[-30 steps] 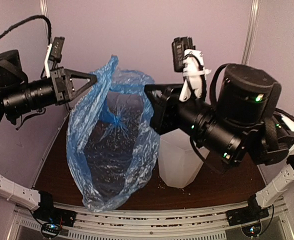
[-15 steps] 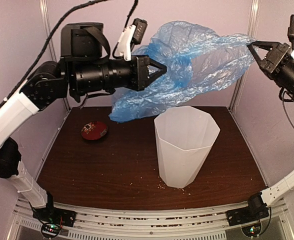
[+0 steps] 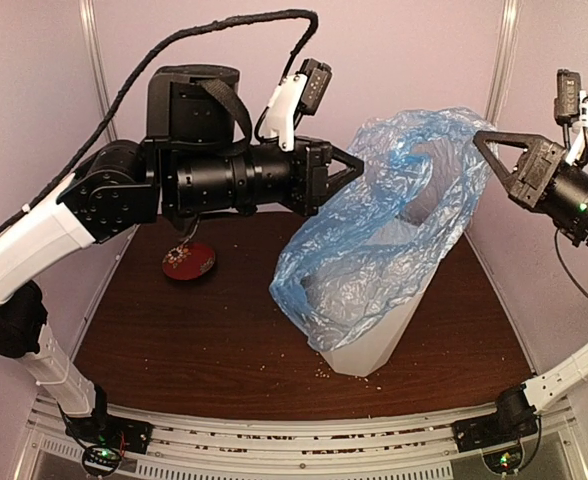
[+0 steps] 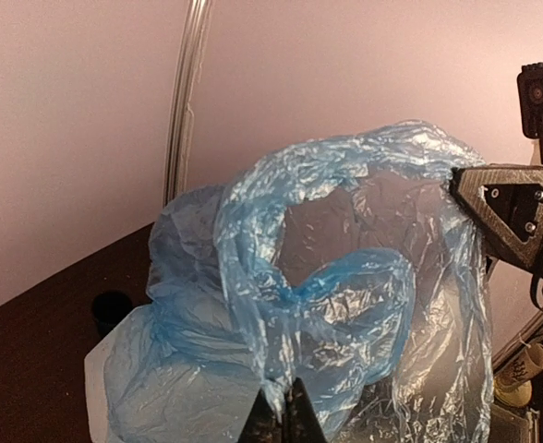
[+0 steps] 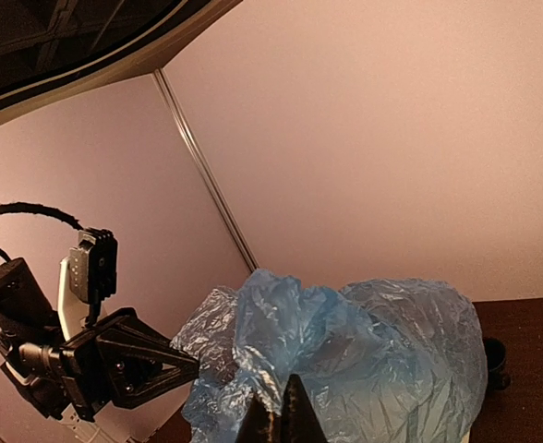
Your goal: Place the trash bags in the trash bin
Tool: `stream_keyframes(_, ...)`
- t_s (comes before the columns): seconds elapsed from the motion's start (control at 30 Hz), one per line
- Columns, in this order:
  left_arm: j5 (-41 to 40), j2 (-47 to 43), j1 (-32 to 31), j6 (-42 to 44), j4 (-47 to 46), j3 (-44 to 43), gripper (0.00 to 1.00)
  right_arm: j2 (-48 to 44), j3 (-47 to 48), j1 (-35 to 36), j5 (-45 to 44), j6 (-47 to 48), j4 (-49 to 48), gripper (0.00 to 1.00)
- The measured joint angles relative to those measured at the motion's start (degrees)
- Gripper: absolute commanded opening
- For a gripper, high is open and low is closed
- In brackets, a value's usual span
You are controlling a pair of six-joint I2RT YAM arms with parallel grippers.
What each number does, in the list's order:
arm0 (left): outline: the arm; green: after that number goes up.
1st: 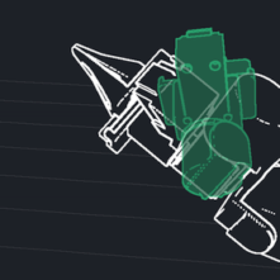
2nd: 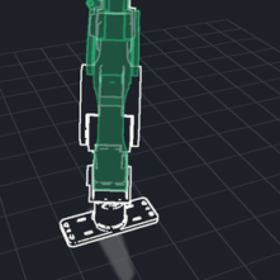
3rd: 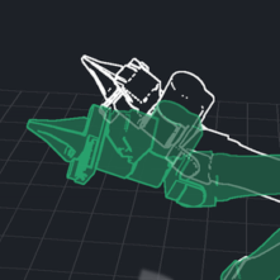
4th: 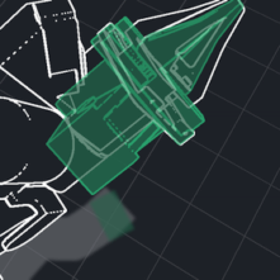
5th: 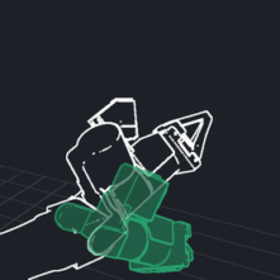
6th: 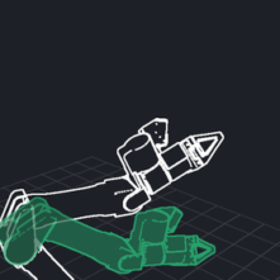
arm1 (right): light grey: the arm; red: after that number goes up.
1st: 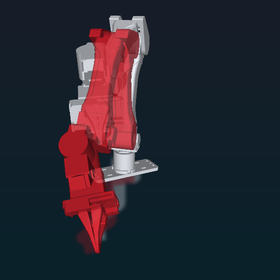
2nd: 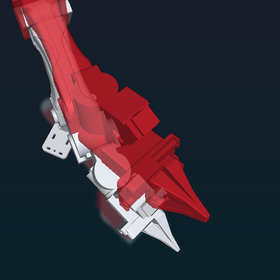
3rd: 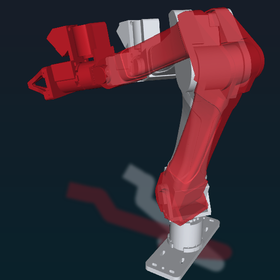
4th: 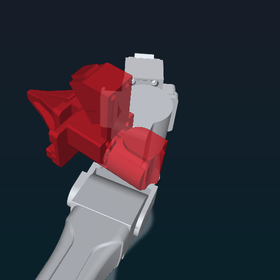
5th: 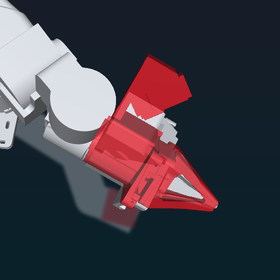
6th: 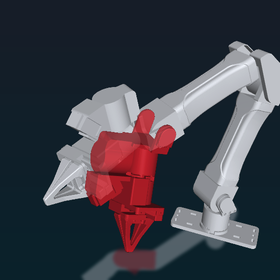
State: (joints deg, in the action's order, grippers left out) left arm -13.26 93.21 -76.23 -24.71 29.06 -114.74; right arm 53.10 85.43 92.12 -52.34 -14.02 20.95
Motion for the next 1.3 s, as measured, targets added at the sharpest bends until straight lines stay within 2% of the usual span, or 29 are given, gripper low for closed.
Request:
stream_keyframes(0.23,-0.8,0.0,-1.2,0.0,-0.5,-0.7,0.0,-0.4,1.0,0.0,6.0,-3.3,1.7,0.0)
stream_keyframes(0.47,-5.4,0.0,-2.0,0.9,-0.7,-2.1,0.0,-0.5,1.3,0.0,7.5,-4.6,3.3,0.0)
stream_keyframes(0.57,-8.5,0.3,-1.4,2.2,-0.3,-5.1,0.0,-0.8,1.4,0.0,5.8,-4.7,3.9,0.0)
stream_keyframes(0.63,-8.6,0.8,0.3,2.3,-0.2,-8.5,0.0,-0.7,1.7,0.0,4.9,-4.7,4.3,0.0)
stream_keyframes(0.83,-7.7,3.3,6.6,1.9,-0.2,-10.5,0.0,0.8,5.1,0.0,0.4,-4.0,5.0,0.0)
stream_keyframes(1.07,-4.6,10.3,7.4,0.7,1.7,-10.5,0.0,2.5,4.9,0.0,-4.1,-2.8,4.6,0.0)
stream_keyframes(1.3,-2.4,11.0,7.7,0.2,2.3,-11.3,0.0,1.1,3.1,0.0,-7.2,-0.5,2.1,0.0)
